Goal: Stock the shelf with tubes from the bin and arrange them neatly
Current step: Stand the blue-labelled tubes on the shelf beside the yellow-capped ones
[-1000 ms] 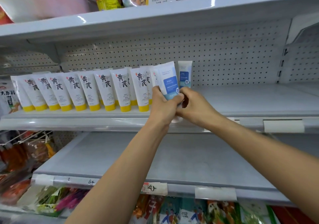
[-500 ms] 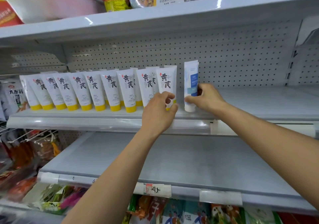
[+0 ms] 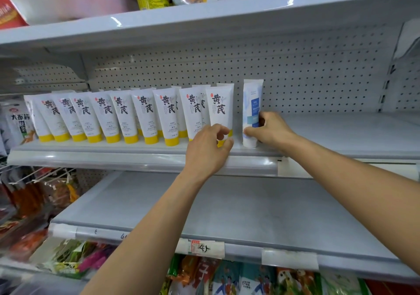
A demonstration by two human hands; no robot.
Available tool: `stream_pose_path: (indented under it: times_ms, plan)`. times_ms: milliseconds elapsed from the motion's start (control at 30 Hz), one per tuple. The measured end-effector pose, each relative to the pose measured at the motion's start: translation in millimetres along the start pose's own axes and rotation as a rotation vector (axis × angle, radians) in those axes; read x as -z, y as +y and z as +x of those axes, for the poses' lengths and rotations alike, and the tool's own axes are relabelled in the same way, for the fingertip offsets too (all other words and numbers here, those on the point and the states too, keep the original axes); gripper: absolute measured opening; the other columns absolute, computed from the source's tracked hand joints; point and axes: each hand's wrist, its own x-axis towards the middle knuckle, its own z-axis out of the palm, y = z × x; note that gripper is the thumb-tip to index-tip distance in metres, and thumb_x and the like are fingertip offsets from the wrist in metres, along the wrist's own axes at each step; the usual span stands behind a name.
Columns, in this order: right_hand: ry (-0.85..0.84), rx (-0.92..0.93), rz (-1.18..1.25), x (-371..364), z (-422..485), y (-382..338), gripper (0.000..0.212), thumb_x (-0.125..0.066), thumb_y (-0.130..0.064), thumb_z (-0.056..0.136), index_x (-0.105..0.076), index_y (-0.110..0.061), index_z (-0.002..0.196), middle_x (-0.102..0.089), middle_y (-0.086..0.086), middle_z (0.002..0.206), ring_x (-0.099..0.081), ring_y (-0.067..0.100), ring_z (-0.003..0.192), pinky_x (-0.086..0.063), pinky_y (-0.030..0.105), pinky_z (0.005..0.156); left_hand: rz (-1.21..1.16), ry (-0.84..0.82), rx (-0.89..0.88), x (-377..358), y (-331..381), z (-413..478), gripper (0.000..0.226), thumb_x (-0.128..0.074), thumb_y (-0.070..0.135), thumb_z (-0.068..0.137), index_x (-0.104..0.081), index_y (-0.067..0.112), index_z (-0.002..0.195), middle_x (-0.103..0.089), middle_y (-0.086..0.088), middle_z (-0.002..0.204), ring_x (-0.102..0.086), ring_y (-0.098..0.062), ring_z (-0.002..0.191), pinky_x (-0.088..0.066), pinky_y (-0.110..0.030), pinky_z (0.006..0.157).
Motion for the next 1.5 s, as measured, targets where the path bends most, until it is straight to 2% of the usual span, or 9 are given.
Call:
stream_pose_path:
  times_ms: [133, 233, 367, 667, 900, 1000, 1133, 1300, 1500]
  plan:
    - [0.012, -0.001, -0.013, 2.3, -5.6, 0.6, 0.035, -0.072, -0.023, 0.079, -0.057, -0.021, 0.111, -0.063, -0.003, 0.102, -0.060, 0.009, 0.085, -0.046, 0.023, 0.071, -0.003, 0.008, 0.005, 1.8, 1.1, -0.9, 0.025, -0.058, 0.034, 0.092, -0.061, 0.025, 0.115, -0.062, 0.005, 0.106, -0.059, -0.012, 0.092, -0.052, -0.038, 0.086]
    - [0.129, 0.013, -0.145, 7.9, -20.0, 0.2, 0.049, -0.068, -0.033, 0.083, -0.048, -0.015, 0.124, -0.052, -0.002, 0.109, -0.054, 0.016, 0.096, -0.048, 0.032, 0.079, -0.013, 0.027, 0.001, 5.2, 3.1, -5.3, 0.025, -0.058, 0.033, 0.092, -0.061, 0.025, 0.116, -0.063, 0.005, 0.105, -0.060, -0.012, 0.091, -0.052, -0.036, 0.083]
    - [0.200, 0.227, -0.380, 14.2, -52.1, -1.3, 0.030, -0.059, -0.030, 0.087, -0.049, -0.020, 0.113, -0.051, -0.005, 0.112, -0.052, 0.016, 0.099, -0.048, 0.039, 0.079, 0.053, 0.079, 0.002, 7.6, 4.8, -19.7, 0.026, -0.055, 0.035, 0.092, -0.058, 0.028, 0.117, -0.062, 0.011, 0.103, -0.060, -0.010, 0.088, -0.051, -0.032, 0.073]
    - [-0.018, 0.573, -0.604, -39.1, -103.1, -11.3, 0.029, -0.058, -0.024, 0.087, -0.053, -0.018, 0.115, -0.056, 0.002, 0.114, -0.051, 0.021, 0.104, -0.043, 0.036, 0.081, 0.204, 0.051, 0.131, 26.6, -46.8, -87.4, 0.024, -0.055, 0.040, 0.091, -0.058, 0.033, 0.113, -0.061, 0.016, 0.096, -0.059, -0.007, 0.081, -0.049, -0.030, 0.070]
    - [-0.336, 0.678, -0.452, -167.7, -129.9, -40.9, 0.027, -0.055, -0.029, 0.090, -0.055, -0.021, 0.116, -0.057, -0.004, 0.112, -0.053, 0.017, 0.104, -0.041, 0.037, 0.090, 0.216, -0.014, 0.434, 79.6, -166.1, -169.7, 0.020, -0.058, 0.037, 0.091, -0.061, 0.030, 0.109, -0.058, 0.018, 0.078, -0.059, -0.007, 0.073, -0.046, -0.028, 0.067]
    - [-0.460, 0.703, -0.410, -245.3, -133.2, -55.9, 0.025, -0.054, -0.033, 0.092, -0.056, -0.024, 0.115, -0.059, -0.006, 0.110, -0.053, 0.015, 0.103, -0.041, 0.034, 0.087, 0.190, -0.009, 0.599, 115.8, -233.8, -198.9, 0.021, -0.058, 0.031, 0.092, -0.063, 0.025, 0.112, -0.064, 0.009, 0.086, -0.063, -0.018, 0.082, -0.052, -0.035, 0.075]
    - [-0.646, 0.615, -0.357, -367.9, -136.8, -76.8, 0.020, -0.057, -0.032, 0.087, -0.058, -0.024, 0.106, -0.062, -0.002, 0.104, -0.055, 0.020, 0.098, -0.038, 0.030, 0.075, 0.090, 0.036, 0.820, 162.3, -339.4, -233.8, 0.019, -0.057, 0.025, 0.093, -0.065, 0.019, 0.110, -0.067, -0.004, 0.091, -0.065, -0.025, 0.082, -0.053, -0.042, 0.079]
    - [-0.971, 0.336, -0.296, -534.8, -151.0, -72.1, 0.020, -0.057, -0.029, 0.087, -0.061, -0.023, 0.105, -0.066, -0.004, 0.100, -0.062, 0.017, 0.091, -0.052, 0.036, 0.080, -0.051, 0.052, 1.144, 181.8, -484.5, -285.8, 0.022, -0.054, 0.017, 0.094, -0.063, 0.011, 0.114, -0.069, -0.008, 0.094, -0.063, -0.021, 0.074, -0.054, -0.041, 0.080]
    - [-1.222, 0.010, -0.359, -690.4, -182.0, -6.7, 0.018, -0.057, -0.025, 0.087, -0.061, -0.016, 0.103, -0.066, 0.004, 0.106, -0.061, 0.024, 0.095, -0.051, 0.035, 0.082, -0.155, -0.118, 1.461, 139.4, -626.8, -345.8, 0.032, -0.061, 0.022, 0.089, -0.060, 0.008, 0.117, -0.064, -0.024, 0.118, -0.062, -0.040, 0.108, -0.051, -0.050, 0.095]
